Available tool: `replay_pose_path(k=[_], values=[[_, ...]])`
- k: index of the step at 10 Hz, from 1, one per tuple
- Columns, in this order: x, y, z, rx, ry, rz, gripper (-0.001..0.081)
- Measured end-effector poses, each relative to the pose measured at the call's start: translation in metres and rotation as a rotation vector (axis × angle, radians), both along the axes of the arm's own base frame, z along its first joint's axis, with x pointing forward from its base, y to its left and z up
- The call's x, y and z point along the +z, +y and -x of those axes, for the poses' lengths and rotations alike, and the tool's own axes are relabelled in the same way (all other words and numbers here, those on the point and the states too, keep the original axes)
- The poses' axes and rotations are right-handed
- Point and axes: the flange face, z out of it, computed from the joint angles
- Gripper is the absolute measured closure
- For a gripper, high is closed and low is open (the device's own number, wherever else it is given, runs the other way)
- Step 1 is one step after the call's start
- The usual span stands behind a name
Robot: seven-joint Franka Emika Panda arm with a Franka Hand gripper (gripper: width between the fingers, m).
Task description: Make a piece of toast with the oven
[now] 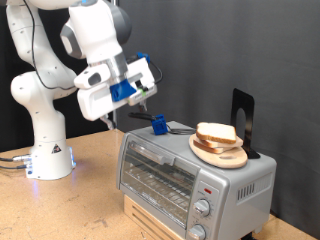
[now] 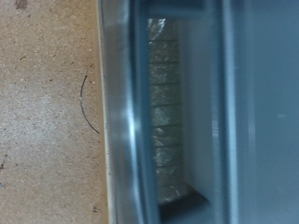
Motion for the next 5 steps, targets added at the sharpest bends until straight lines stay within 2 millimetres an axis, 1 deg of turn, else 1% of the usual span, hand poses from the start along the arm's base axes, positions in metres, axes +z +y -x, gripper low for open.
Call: replay_pose_path(k=[2,5], values=[[-0.023,0.0,0.0,-0.018,-0.006,0.021,-0.0002],[-0.053,-0.001,0.003,-0.034,0.0,0.05,-0.0002]])
